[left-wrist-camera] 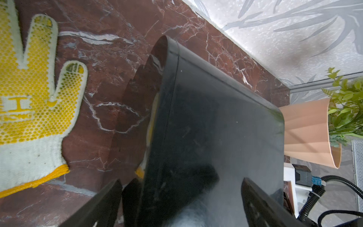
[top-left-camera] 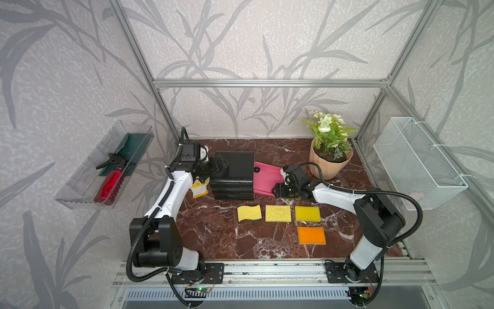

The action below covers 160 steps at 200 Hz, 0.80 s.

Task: Take the sponge out of the drawer
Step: Close the drawer of the storage box.

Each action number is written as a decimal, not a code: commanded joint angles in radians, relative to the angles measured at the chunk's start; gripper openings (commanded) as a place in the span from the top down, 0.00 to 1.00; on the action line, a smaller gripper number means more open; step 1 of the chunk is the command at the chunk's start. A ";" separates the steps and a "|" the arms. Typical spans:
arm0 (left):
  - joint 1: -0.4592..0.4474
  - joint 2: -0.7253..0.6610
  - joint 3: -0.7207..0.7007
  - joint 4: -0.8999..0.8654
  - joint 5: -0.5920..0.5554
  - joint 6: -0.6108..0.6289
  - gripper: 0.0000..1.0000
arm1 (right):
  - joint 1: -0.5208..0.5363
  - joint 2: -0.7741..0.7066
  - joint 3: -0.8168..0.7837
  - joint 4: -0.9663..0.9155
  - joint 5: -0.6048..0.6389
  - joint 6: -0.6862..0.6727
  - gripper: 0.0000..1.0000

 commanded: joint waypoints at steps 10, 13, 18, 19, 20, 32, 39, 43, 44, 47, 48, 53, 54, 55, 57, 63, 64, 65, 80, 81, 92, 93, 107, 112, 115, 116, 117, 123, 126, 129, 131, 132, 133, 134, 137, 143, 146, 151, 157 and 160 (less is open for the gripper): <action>-0.028 -0.011 -0.008 0.029 0.077 -0.006 0.07 | -0.003 0.016 0.048 -0.084 0.070 -0.007 0.41; -0.029 -0.012 -0.007 0.028 0.076 -0.006 0.07 | -0.003 0.016 0.049 -0.087 0.078 -0.008 0.42; -0.031 -0.012 -0.008 0.029 0.077 -0.006 0.08 | -0.003 0.017 0.048 -0.093 0.089 -0.009 0.43; -0.031 -0.012 -0.008 0.028 0.077 -0.005 0.08 | -0.002 0.017 0.049 -0.093 0.090 -0.010 0.43; -0.031 -0.011 -0.009 0.029 0.077 -0.005 0.08 | -0.002 0.017 0.049 -0.093 0.093 -0.011 0.43; -0.032 -0.008 -0.008 0.030 0.081 -0.003 0.08 | -0.005 0.015 0.044 -0.095 0.116 -0.011 0.47; -0.033 -0.007 -0.009 0.034 0.085 -0.004 0.08 | -0.008 0.015 0.041 -0.095 0.129 -0.013 0.49; -0.035 -0.005 -0.008 0.032 0.087 -0.003 0.09 | -0.009 0.015 0.041 -0.095 0.134 -0.014 0.49; -0.035 -0.005 -0.008 0.033 0.087 -0.004 0.09 | -0.010 0.014 0.040 -0.095 0.135 -0.015 0.50; -0.035 -0.006 -0.008 0.035 0.087 -0.003 0.09 | -0.012 0.014 0.040 -0.096 0.138 -0.016 0.51; -0.036 -0.006 -0.008 0.035 0.087 -0.003 0.09 | -0.013 0.015 0.040 -0.096 0.139 -0.016 0.51; -0.037 -0.004 -0.008 0.036 0.087 -0.003 0.10 | -0.016 0.016 0.039 -0.097 0.143 -0.016 0.54; -0.037 -0.004 -0.008 0.036 0.087 -0.004 0.10 | -0.017 0.016 0.039 -0.097 0.145 -0.016 0.54; -0.037 -0.004 -0.008 0.036 0.087 -0.003 0.10 | -0.018 0.016 0.039 -0.098 0.145 -0.016 0.55; -0.038 -0.004 -0.008 0.036 0.087 -0.004 0.10 | -0.019 0.017 0.039 -0.098 0.148 -0.016 0.56; -0.041 -0.002 -0.010 0.034 0.086 -0.003 0.10 | -0.022 0.017 0.039 -0.099 0.154 -0.016 0.58; -0.041 -0.003 -0.010 0.034 0.085 -0.002 0.10 | -0.022 0.018 0.038 -0.100 0.156 -0.016 0.59; -0.042 -0.002 -0.010 0.034 0.085 -0.002 0.10 | -0.022 0.017 0.038 -0.100 0.157 -0.016 0.59; -0.046 0.001 -0.008 0.029 0.077 0.003 0.11 | -0.025 0.020 0.035 -0.097 0.168 -0.017 0.66; -0.047 0.001 -0.008 0.029 0.077 0.003 0.11 | -0.025 0.021 0.035 -0.097 0.169 -0.017 0.67; -0.049 0.002 -0.007 0.027 0.075 0.006 0.11 | -0.026 0.025 0.036 -0.096 0.172 -0.017 0.71; -0.049 0.001 -0.008 0.027 0.075 0.006 0.11 | -0.027 0.025 0.036 -0.096 0.172 -0.018 0.71; -0.054 0.006 -0.005 0.025 0.077 0.007 0.12 | -0.028 0.032 0.039 -0.092 0.176 -0.023 0.81; -0.053 0.005 -0.005 0.025 0.075 0.007 0.12 | -0.029 0.033 0.040 -0.092 0.178 -0.025 0.83; -0.055 0.006 -0.005 0.023 0.075 0.007 0.12 | -0.028 0.035 0.042 -0.092 0.177 -0.027 0.84; -0.055 0.006 -0.005 0.025 0.075 0.008 0.12 | -0.028 0.035 0.043 -0.093 0.178 -0.028 0.84; -0.056 0.006 -0.005 0.024 0.075 0.007 0.12 | -0.028 0.035 0.044 -0.093 0.178 -0.029 0.85; -0.056 0.006 -0.005 0.023 0.076 0.008 0.12 | -0.030 0.036 0.048 -0.100 0.181 -0.033 0.87; -0.056 0.007 -0.004 0.023 0.077 0.007 0.12 | -0.029 0.036 0.051 -0.103 0.185 -0.036 0.89; -0.056 0.007 -0.004 0.022 0.076 0.008 0.12 | -0.030 0.036 0.054 -0.109 0.187 -0.038 0.90; -0.056 0.009 -0.004 0.021 0.076 0.007 0.12 | -0.029 0.036 0.055 -0.111 0.188 -0.039 0.90; -0.056 0.009 -0.004 0.022 0.077 0.007 0.12 | -0.029 0.036 0.057 -0.113 0.189 -0.040 0.90; -0.056 0.008 -0.004 0.022 0.077 0.008 0.12 | -0.029 0.035 0.057 -0.114 0.191 -0.041 0.90; -0.057 0.009 -0.004 0.021 0.077 0.007 0.12 | -0.030 0.035 0.058 -0.116 0.192 -0.041 0.91; -0.057 0.009 -0.002 0.022 0.075 0.009 0.12 | -0.031 0.035 0.060 -0.121 0.194 -0.044 0.92; -0.059 0.010 -0.003 0.022 0.075 0.008 0.12 | -0.031 0.030 0.065 -0.130 0.203 -0.048 0.94; -0.059 0.010 -0.002 0.022 0.077 0.008 0.12 | -0.031 0.028 0.066 -0.133 0.208 -0.049 0.95; -0.059 0.010 -0.002 0.022 0.076 0.009 0.12 | -0.031 0.024 0.067 -0.135 0.213 -0.053 0.96; -0.061 0.010 -0.002 0.020 0.076 0.010 0.12 | -0.031 0.016 0.067 -0.135 0.219 -0.056 0.99; -0.061 0.011 -0.002 0.020 0.076 0.008 0.12 | -0.031 0.013 0.067 -0.136 0.224 -0.057 1.00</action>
